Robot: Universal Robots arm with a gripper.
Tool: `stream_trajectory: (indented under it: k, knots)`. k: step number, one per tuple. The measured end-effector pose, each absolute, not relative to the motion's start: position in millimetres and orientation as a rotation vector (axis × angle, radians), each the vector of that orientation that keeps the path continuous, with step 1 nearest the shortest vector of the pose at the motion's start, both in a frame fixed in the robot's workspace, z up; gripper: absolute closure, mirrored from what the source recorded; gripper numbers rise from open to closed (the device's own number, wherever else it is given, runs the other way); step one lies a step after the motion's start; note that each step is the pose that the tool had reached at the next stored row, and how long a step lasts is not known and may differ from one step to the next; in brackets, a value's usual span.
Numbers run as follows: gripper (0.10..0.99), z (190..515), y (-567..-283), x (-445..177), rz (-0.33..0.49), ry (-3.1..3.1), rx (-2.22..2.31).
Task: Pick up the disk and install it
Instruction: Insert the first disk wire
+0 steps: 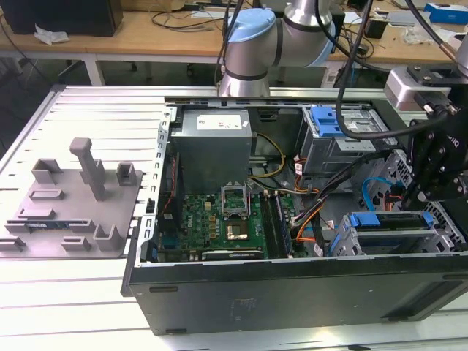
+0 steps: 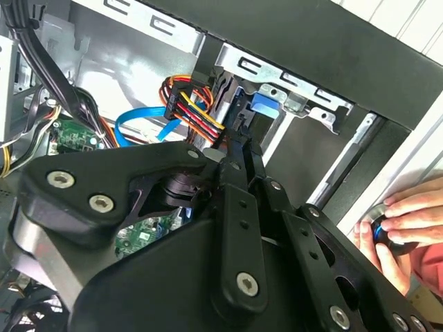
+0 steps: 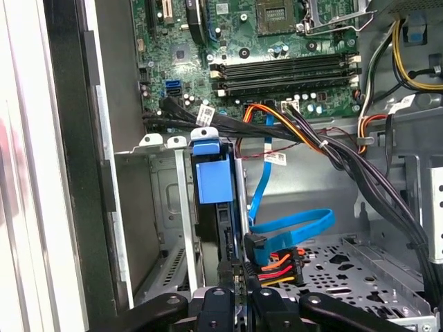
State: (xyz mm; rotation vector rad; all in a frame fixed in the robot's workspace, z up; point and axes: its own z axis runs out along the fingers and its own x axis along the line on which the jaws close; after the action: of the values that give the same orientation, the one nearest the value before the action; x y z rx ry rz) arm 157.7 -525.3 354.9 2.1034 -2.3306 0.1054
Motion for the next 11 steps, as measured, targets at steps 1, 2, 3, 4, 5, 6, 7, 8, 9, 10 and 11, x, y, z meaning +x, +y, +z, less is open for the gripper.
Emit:
stream_trajectory:
  k: [1,2,3,4,5,6,7,8,9,10,11]
  knots:
    - [0.918,354.8,-525.3,157.6,0.106,-2.329,2.105]
    - [0.918,354.6,-524.9,157.6,0.105,-2.328,2.107]
    - [0.918,354.4,-524.6,157.7,0.105,-2.326,2.108]
    - [0.918,354.4,-524.2,157.7,0.105,-2.324,2.111]
    - [0.918,354.3,-523.5,157.7,0.105,-2.321,2.114]
    - [0.918,354.3,-522.7,157.7,0.105,-2.32,2.116]
    - [0.918,354.2,-522.2,157.7,0.105,-2.319,2.116]
    - [0.918,354.1,-522.0,157.7,0.105,-2.319,2.116]
    - [0.918,354.1,-522.0,157.7,0.106,-2.319,2.116]
    - [0.918,354.0,-522.0,157.7,0.106,-2.321,2.114]
    - [0.918,353.9,-522.0,157.7,0.106,-2.323,2.111]
